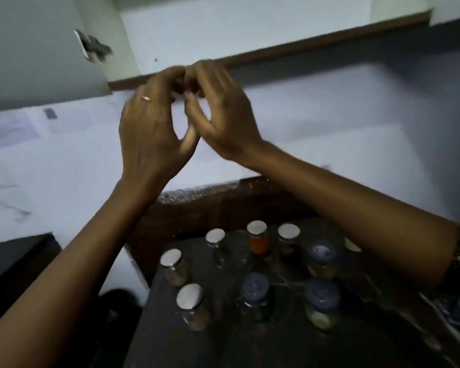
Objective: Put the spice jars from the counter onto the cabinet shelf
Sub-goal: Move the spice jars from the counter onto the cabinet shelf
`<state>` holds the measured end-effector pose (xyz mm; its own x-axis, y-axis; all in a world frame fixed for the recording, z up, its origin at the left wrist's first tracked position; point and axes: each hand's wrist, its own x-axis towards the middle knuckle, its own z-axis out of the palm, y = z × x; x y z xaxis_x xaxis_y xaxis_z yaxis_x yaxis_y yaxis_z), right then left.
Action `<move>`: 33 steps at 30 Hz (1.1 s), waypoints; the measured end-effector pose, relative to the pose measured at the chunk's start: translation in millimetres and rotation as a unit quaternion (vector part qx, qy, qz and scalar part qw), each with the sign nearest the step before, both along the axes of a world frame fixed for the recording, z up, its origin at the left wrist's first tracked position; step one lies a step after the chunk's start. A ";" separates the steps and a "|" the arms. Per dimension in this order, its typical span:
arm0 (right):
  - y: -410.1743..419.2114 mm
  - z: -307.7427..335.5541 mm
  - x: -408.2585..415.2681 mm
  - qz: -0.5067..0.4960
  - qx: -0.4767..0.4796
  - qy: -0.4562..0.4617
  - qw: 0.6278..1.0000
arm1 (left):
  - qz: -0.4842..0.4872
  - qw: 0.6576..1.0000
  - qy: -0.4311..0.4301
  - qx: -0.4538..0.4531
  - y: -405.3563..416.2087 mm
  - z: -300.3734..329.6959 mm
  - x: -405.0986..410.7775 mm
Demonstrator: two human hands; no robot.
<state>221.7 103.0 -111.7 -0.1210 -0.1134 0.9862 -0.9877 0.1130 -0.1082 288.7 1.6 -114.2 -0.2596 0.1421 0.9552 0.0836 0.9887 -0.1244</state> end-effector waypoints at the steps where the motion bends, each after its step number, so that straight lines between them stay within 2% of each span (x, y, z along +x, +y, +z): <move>1: 11.2 -6.4 -11.7 -0.015 0.000 -0.002 1.000 | -0.024 1.000 -0.006 0.007 9.4 -7.2 -13.7; 9: 86.4 -78.7 -89.6 -0.095 0.051 -0.049 0.993 | -0.171 0.978 -0.072 0.098 75.2 -84.6 -99.9; 14: 125.5 -167.5 -119.8 -0.106 0.153 -0.148 0.971 | -0.198 0.947 -0.199 0.156 102.6 -175.4 -135.4; 16: 139.3 -210.5 -127.4 -0.096 0.216 -0.196 0.952 | -0.203 0.922 -0.268 0.191 110.2 -220.9 -140.0; 18: 151.8 -252.7 -134.6 -0.082 0.287 -0.244 0.923 | -0.191 0.890 -0.339 0.239 117.5 -266.1 -139.8; 23: 176.2 -340.4 -135.9 -0.050 0.429 -0.351 0.831 | -0.173 0.810 -0.483 0.282 126.2 -352.0 -125.0; 27: 189.4 -389.2 -132.1 -0.024 0.536 -0.462 0.706 | -0.162 0.716 -0.621 0.276 116.6 -395.5 -118.4; 31: 192.6 -422.5 -120.8 -0.032 0.551 -0.523 0.649 | -0.154 0.642 -0.688 0.301 107.7 -417.2 -121.7; 33: 190.2 -432.8 -115.3 -0.013 0.509 -0.573 0.643 | -0.150 0.623 -0.708 0.298 107.0 -422.0 -123.7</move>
